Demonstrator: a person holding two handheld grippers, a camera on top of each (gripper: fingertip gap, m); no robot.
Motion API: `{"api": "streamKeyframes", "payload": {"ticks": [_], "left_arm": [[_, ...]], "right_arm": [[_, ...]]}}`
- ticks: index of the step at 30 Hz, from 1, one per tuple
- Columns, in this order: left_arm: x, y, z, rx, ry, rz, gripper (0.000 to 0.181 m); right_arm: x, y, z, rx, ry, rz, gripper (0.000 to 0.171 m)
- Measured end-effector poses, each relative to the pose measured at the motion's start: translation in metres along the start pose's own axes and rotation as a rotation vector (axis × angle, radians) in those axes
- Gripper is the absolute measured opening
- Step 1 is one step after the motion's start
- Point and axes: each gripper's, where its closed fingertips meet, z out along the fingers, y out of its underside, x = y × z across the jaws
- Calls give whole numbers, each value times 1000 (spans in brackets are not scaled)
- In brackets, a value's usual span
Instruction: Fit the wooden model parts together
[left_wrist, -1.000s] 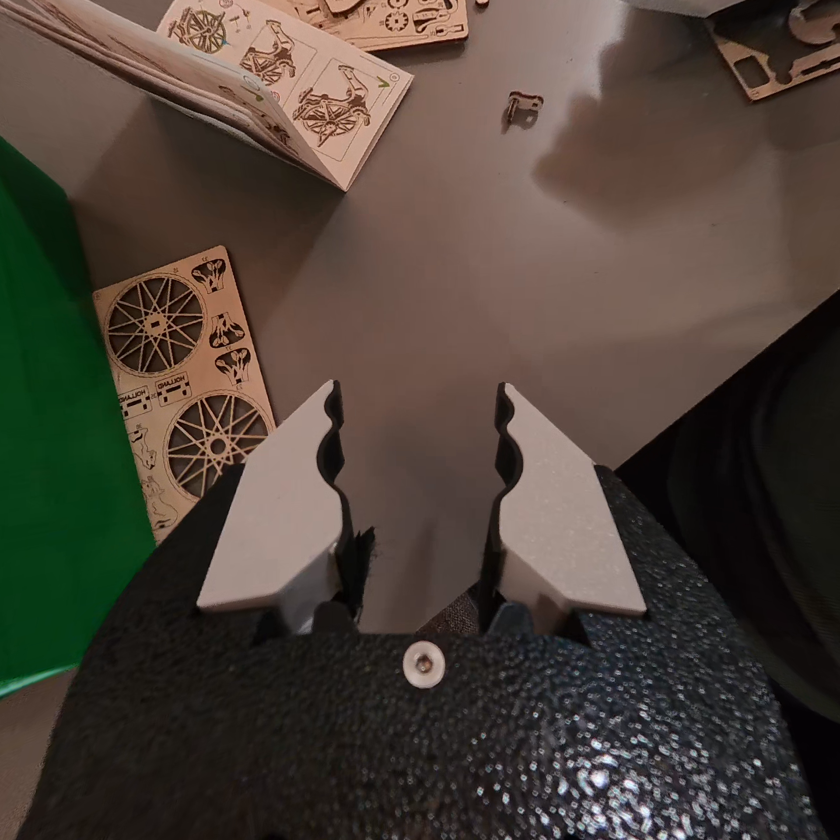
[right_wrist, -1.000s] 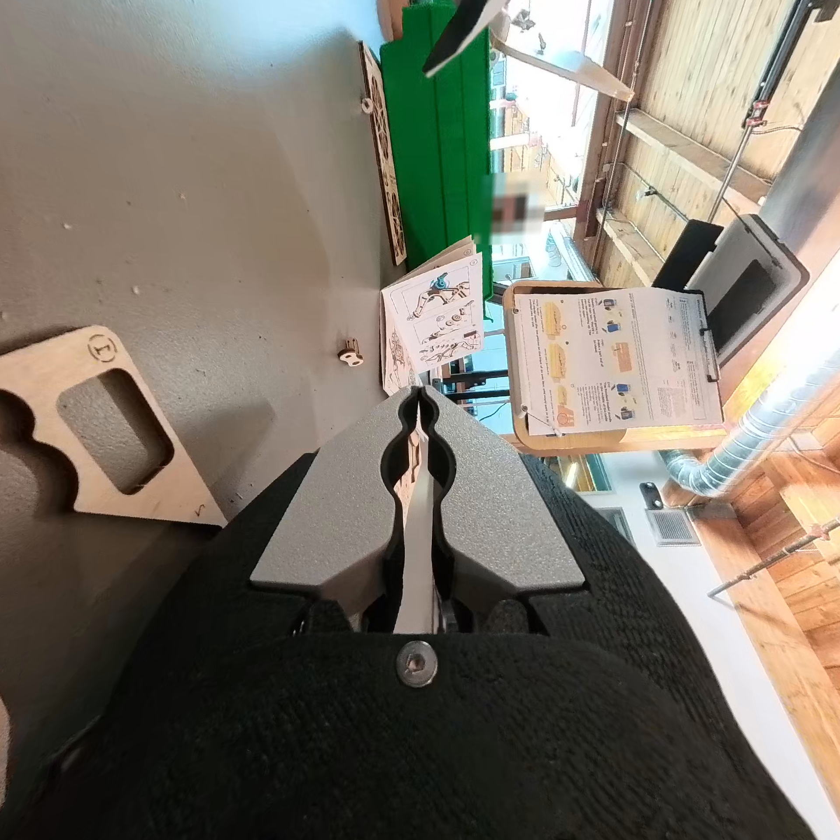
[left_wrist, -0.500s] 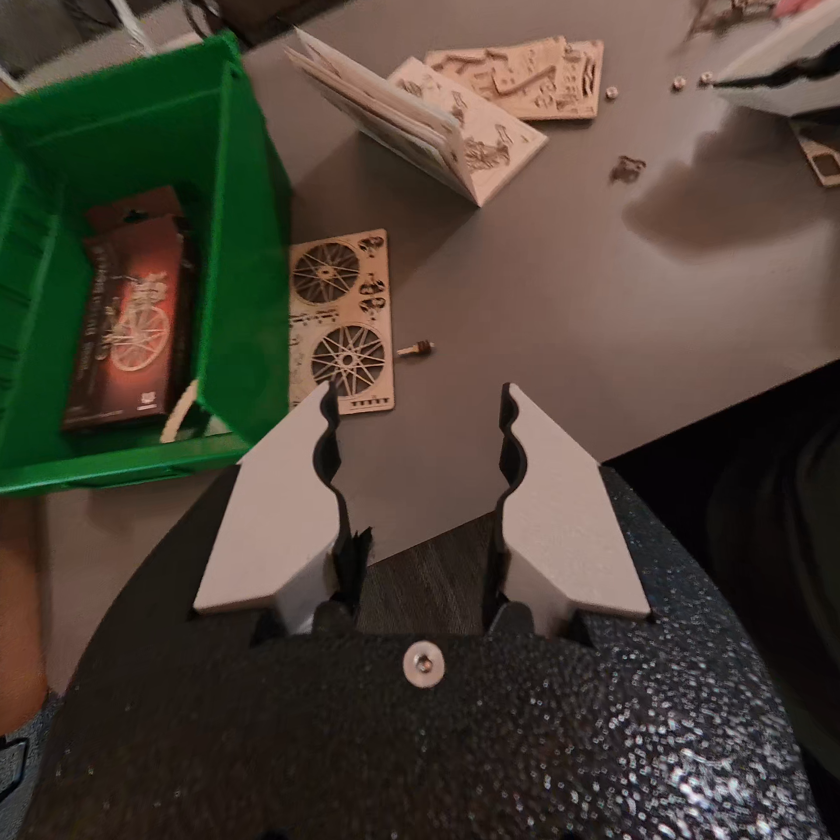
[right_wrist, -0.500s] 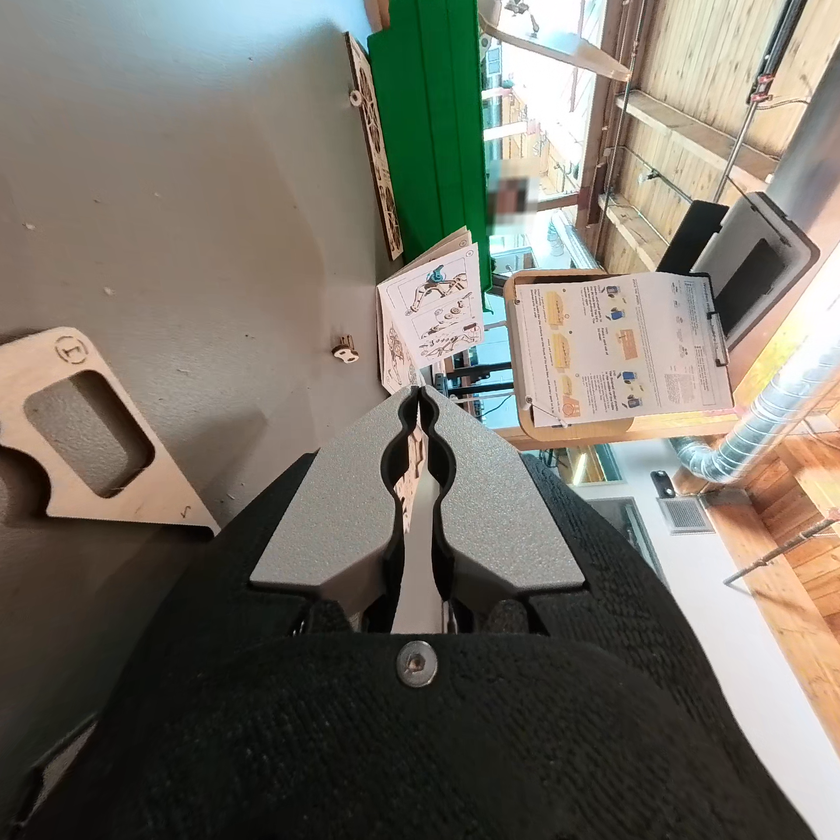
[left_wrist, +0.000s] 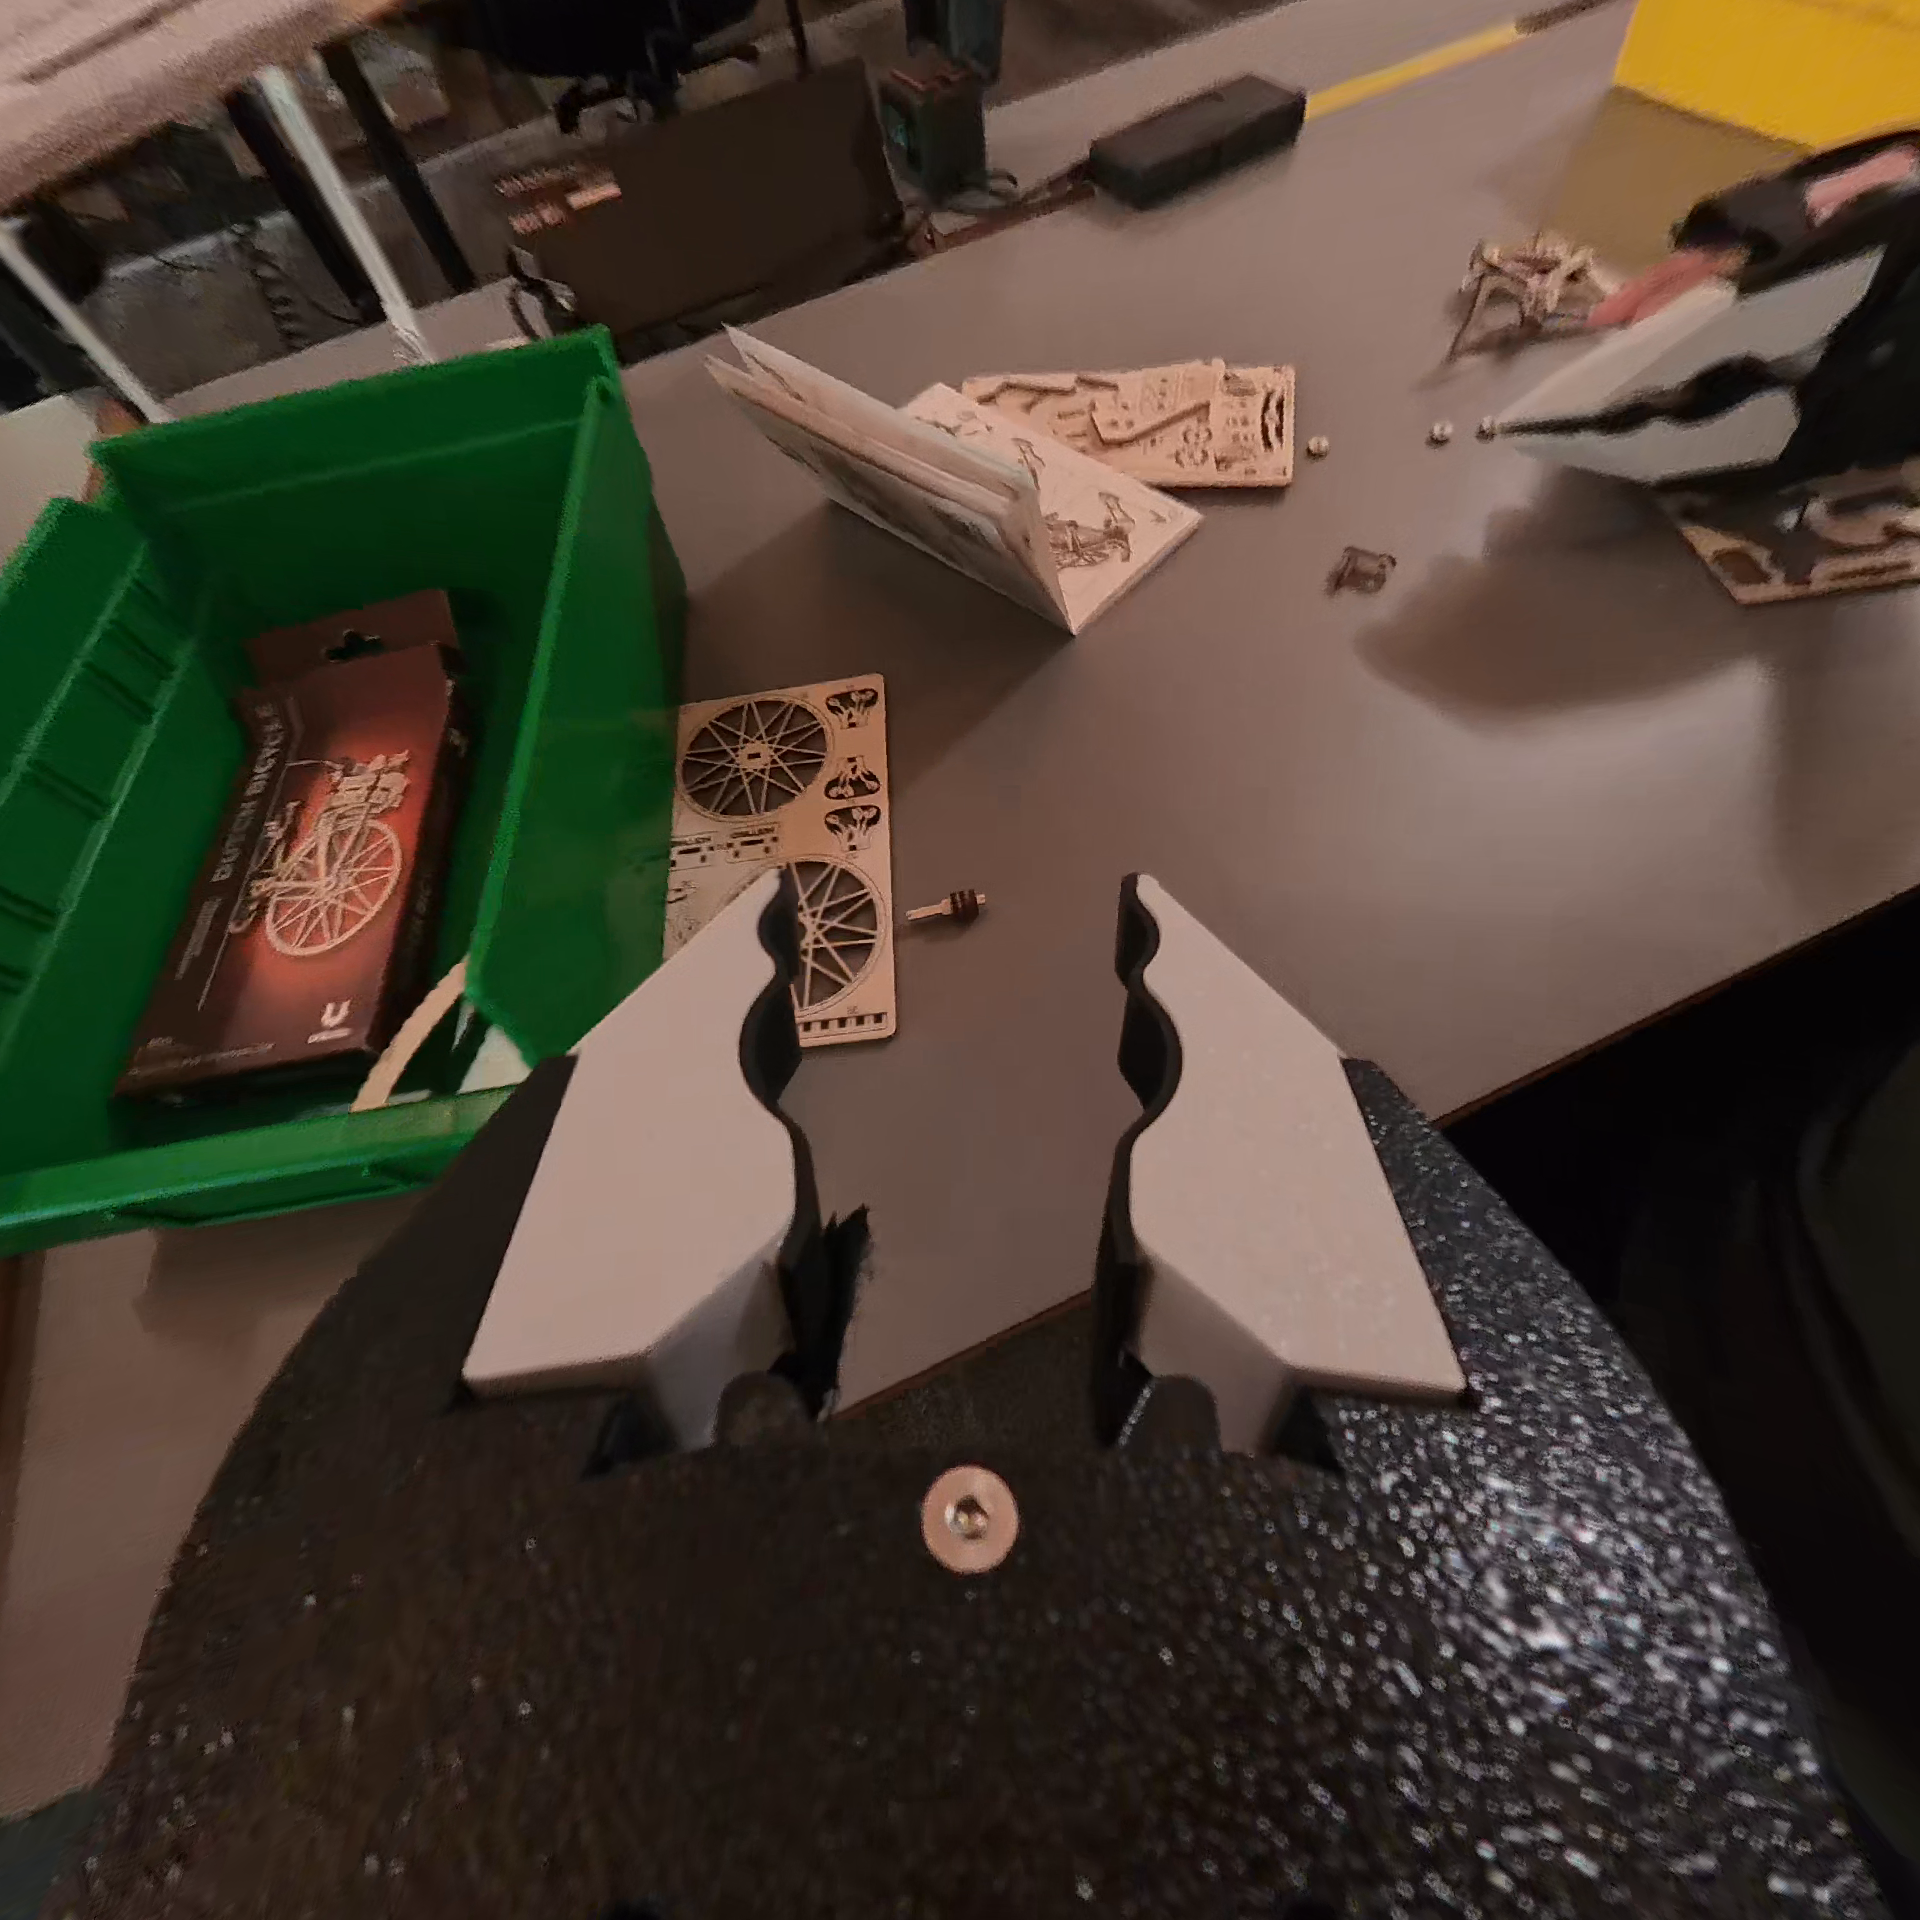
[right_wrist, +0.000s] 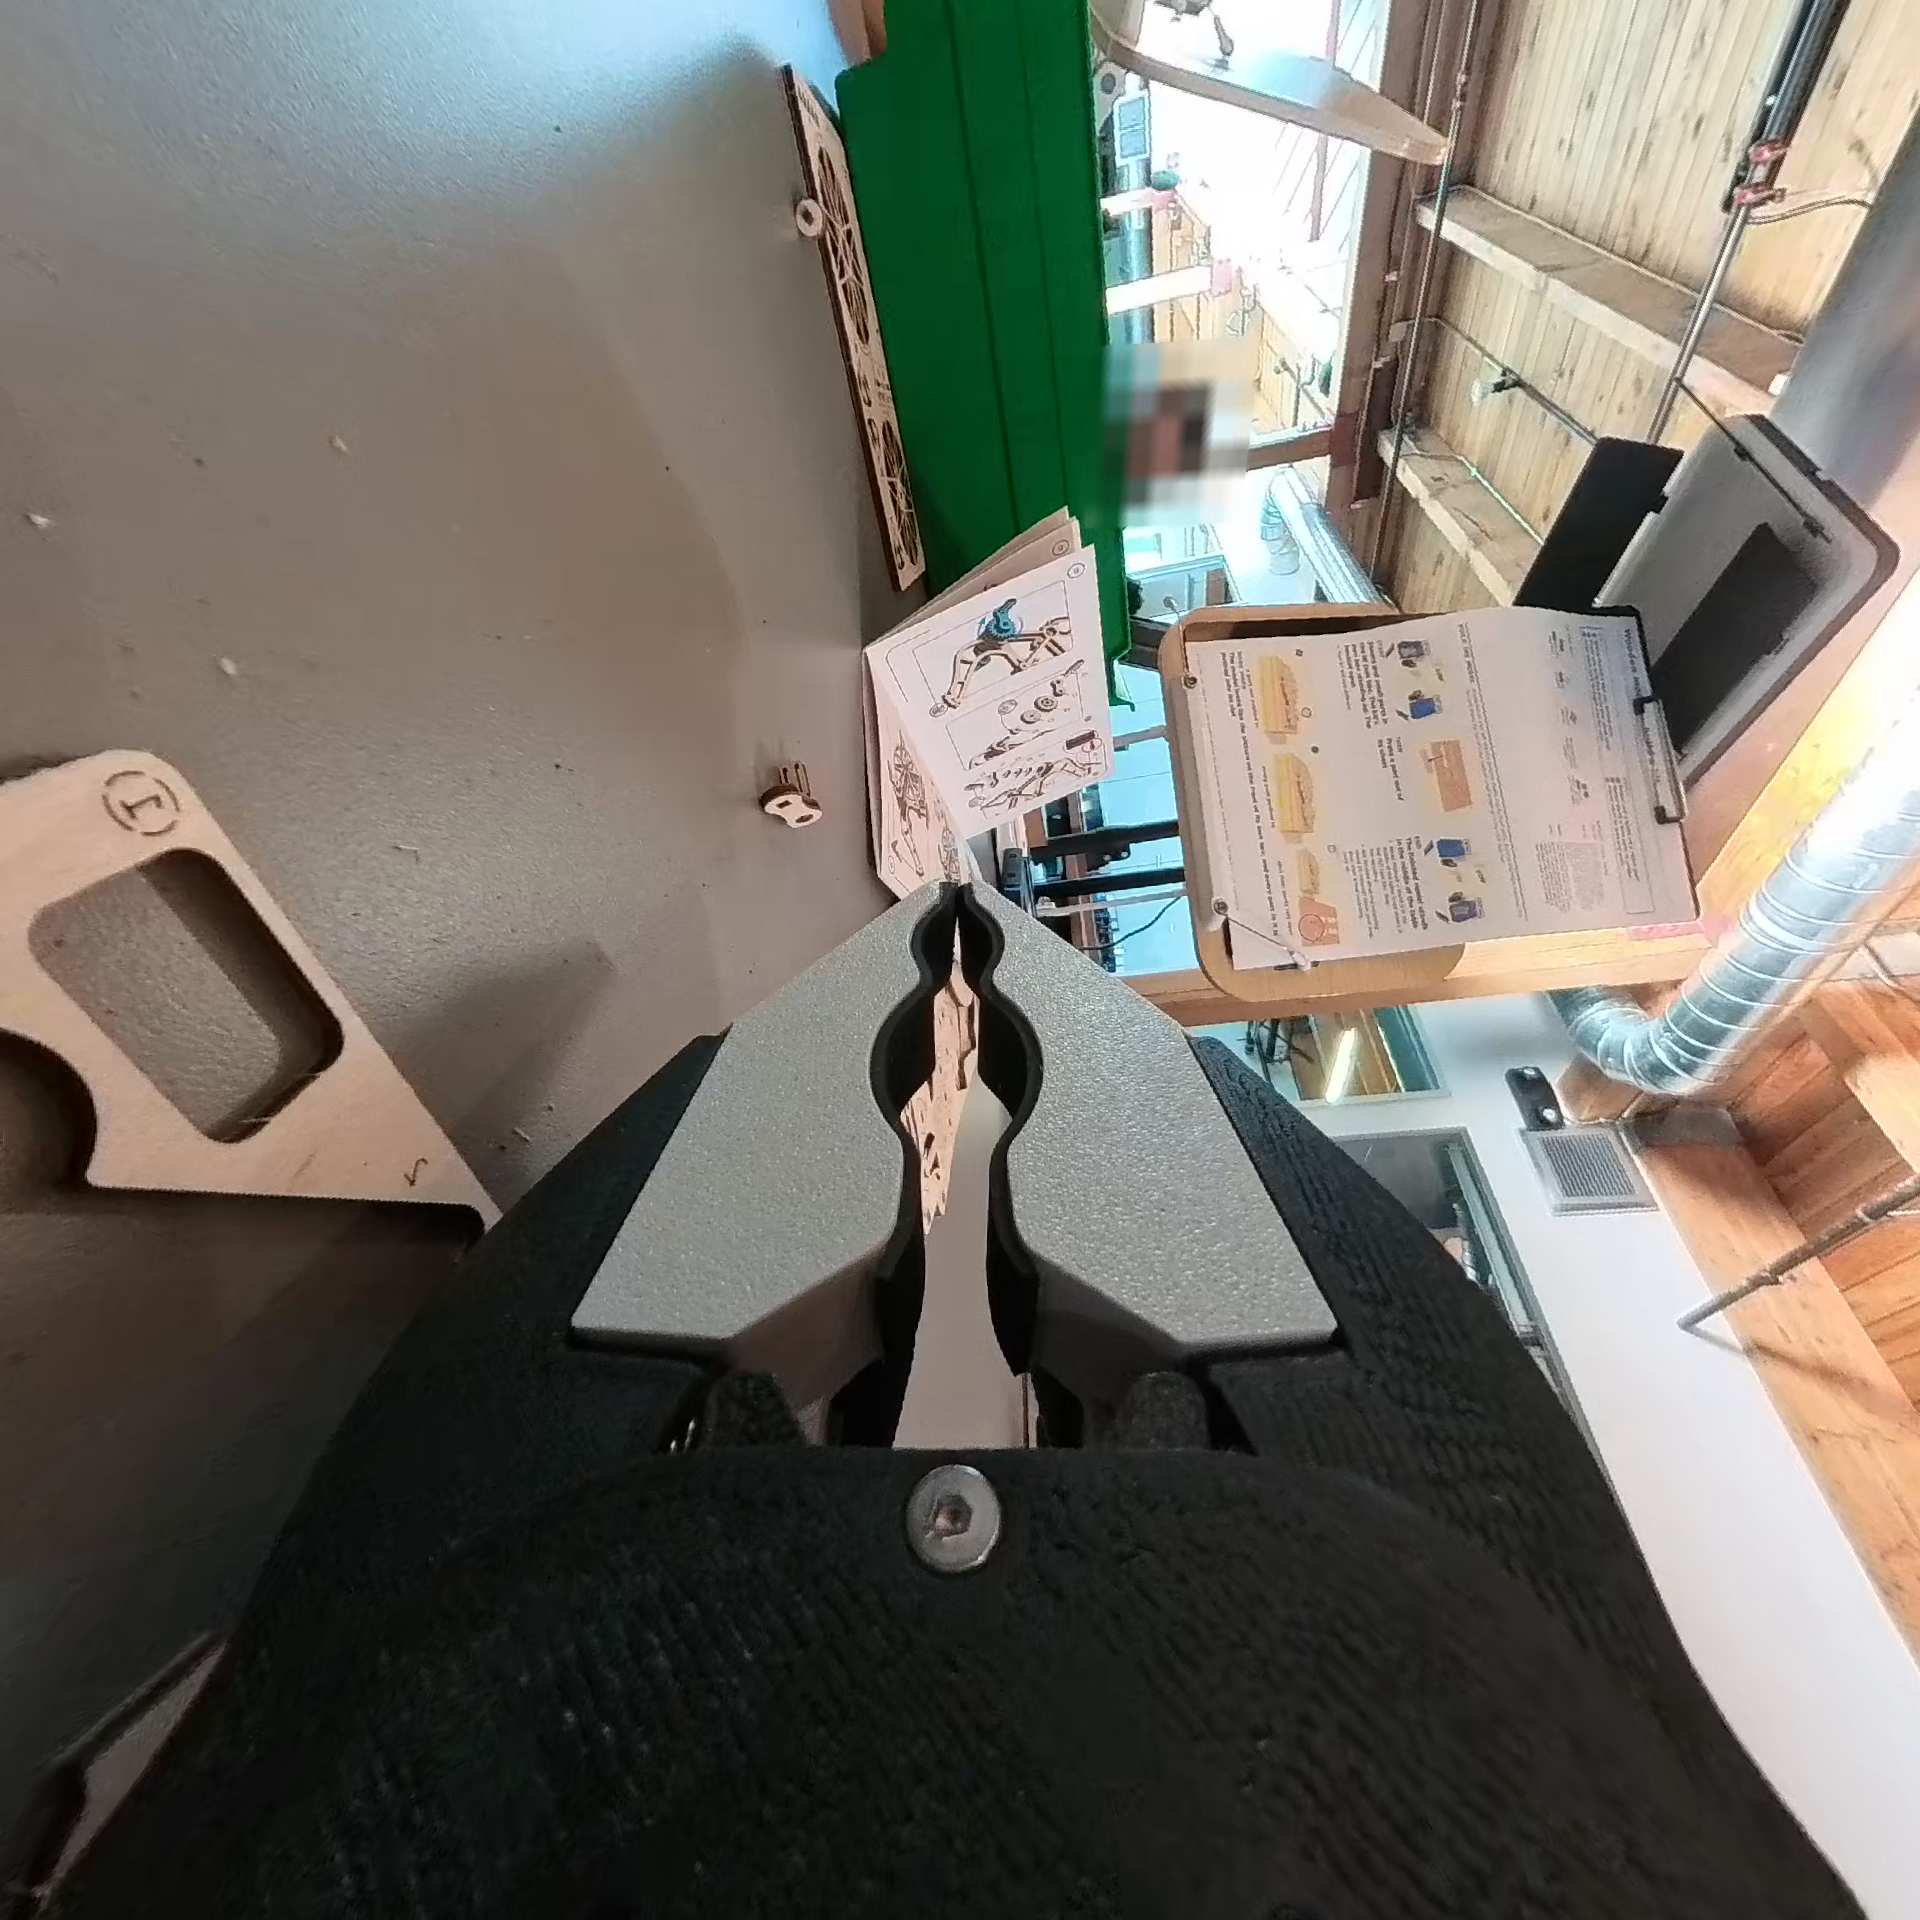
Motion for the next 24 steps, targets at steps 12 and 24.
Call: {"api": "streamKeyframes", "payload": {"ticks": [12,24], "left_arm": [[-6,39,79,-194,-38,-237,40],[2,70,106,-263,-56,-168,34]], "right_arm": [[0,4,1,-12,-1,10,0],[-1,5,1,-14,-7,9,0]]}}
